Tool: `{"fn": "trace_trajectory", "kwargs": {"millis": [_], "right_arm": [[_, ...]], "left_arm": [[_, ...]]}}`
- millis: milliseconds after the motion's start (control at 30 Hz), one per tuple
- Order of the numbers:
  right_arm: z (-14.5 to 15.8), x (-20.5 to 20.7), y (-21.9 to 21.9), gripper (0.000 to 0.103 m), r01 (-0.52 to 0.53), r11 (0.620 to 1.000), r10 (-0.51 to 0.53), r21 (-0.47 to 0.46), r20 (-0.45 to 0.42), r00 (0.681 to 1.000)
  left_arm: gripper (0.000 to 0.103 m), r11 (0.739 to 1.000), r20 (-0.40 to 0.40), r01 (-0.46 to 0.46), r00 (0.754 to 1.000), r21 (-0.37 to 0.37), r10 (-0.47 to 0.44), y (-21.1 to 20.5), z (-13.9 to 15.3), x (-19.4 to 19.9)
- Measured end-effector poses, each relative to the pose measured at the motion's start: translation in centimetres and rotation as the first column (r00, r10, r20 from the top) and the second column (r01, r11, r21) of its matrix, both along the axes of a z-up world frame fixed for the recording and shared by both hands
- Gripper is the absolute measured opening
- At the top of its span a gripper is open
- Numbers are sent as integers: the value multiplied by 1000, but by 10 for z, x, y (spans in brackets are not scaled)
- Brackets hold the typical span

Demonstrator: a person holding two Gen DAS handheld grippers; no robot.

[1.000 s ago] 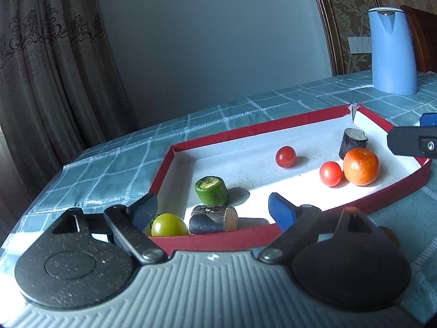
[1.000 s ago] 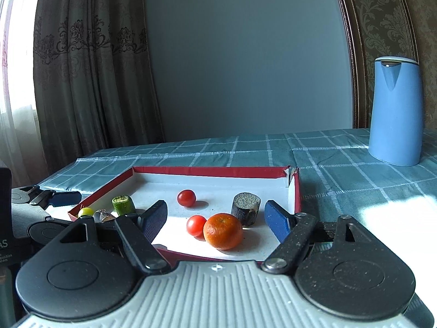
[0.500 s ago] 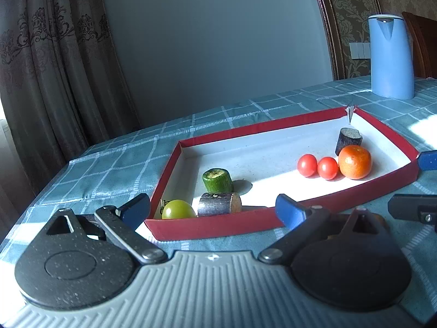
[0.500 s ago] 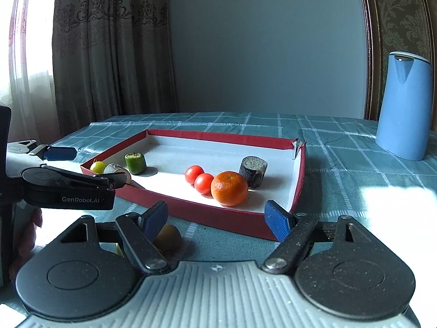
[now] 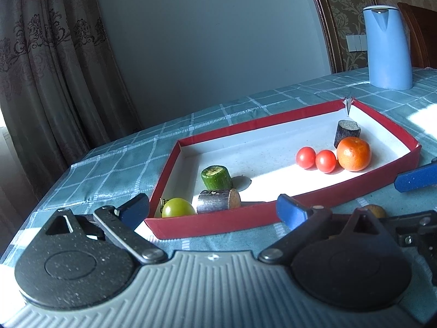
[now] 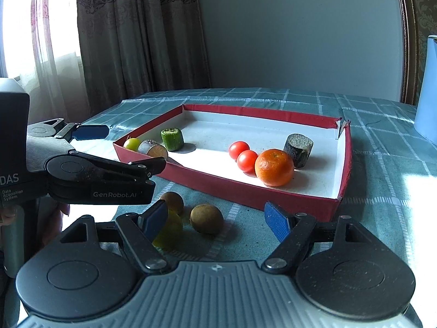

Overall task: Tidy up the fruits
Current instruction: 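Move the left gripper back over the brown fruits beside the tray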

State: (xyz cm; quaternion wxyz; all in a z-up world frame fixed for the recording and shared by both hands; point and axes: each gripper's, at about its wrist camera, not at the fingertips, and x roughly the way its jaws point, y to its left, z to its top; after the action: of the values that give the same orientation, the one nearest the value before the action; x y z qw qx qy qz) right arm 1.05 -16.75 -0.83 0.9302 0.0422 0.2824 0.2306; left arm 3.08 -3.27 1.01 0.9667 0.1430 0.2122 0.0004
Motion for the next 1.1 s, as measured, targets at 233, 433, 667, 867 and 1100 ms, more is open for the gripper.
{"fn": "trace_trajectory", "kwargs": {"millis": [233,433,667,867,1100], "right_arm": [[-4,11,-22,78,81,994,-76,72,-76,994],[-3,8,-26,78,102,993,-98,65,-60,993],[2,8,-43,78,145,981,-138,128,-61,989],[2,11,-54,78,190,966,-176,177,-91,980],[2,12,-62,78,212,953,-191,218,-117,975]], "left_arm": [[99,998,-35,67,997,-1,-67,-2,-3,-7],[92,986,-125,165,979,31,-160,-18,-14,-4],[81,976,-145,218,965,-19,-218,-17,-11,-5],[86,964,-100,262,959,-46,-266,-15,-5,-29],[89,949,-74,298,949,-102,-306,-26,1,-54]]}}
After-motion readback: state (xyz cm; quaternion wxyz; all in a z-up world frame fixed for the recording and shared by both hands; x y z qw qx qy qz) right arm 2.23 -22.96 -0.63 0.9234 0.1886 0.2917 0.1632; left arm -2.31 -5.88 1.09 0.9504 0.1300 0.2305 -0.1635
